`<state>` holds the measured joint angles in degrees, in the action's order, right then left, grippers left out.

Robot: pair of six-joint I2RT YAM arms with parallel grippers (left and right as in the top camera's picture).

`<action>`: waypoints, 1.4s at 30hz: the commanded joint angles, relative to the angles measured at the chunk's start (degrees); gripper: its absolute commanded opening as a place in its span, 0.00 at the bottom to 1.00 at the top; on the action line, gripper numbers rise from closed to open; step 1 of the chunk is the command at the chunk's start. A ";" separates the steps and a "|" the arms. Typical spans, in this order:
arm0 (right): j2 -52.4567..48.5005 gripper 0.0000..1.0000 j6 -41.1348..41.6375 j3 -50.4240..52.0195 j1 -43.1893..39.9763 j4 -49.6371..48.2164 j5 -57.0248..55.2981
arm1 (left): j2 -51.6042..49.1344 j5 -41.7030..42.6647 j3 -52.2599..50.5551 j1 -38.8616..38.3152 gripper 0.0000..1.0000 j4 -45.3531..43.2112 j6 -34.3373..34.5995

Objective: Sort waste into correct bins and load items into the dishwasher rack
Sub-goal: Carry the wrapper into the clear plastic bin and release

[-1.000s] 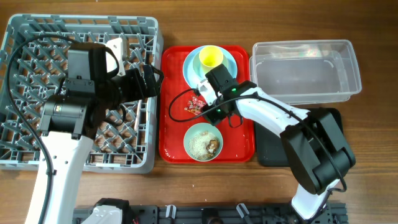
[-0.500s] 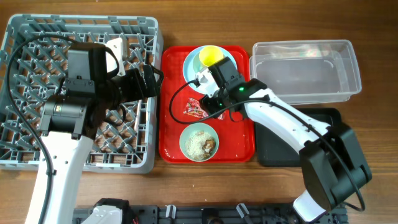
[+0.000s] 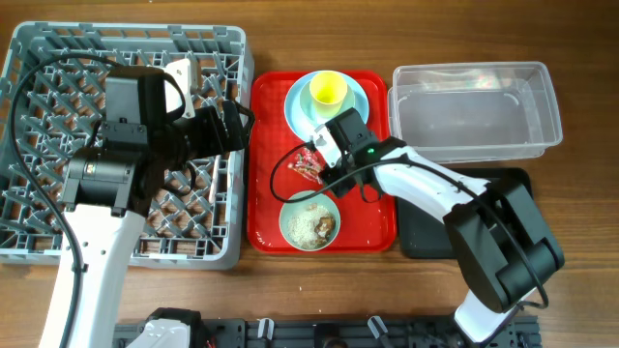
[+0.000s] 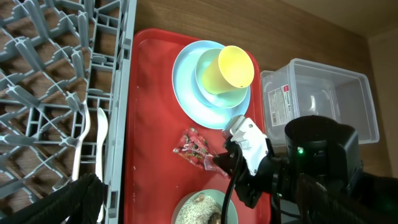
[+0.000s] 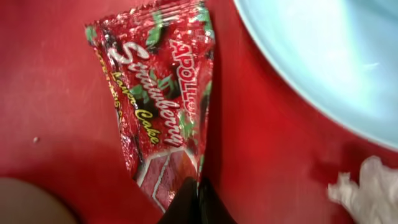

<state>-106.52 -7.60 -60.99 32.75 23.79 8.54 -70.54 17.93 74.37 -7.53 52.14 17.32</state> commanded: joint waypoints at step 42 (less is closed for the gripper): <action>23.47 0.52 7.26 -7.89 -9.09 18.80 2.08 | 0.26 0.66 0.74 0.31 1.00 -0.15 0.28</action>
<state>-83.05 -6.04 -70.96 19.09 43.51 20.40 -70.54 17.93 74.37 -7.53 52.14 17.30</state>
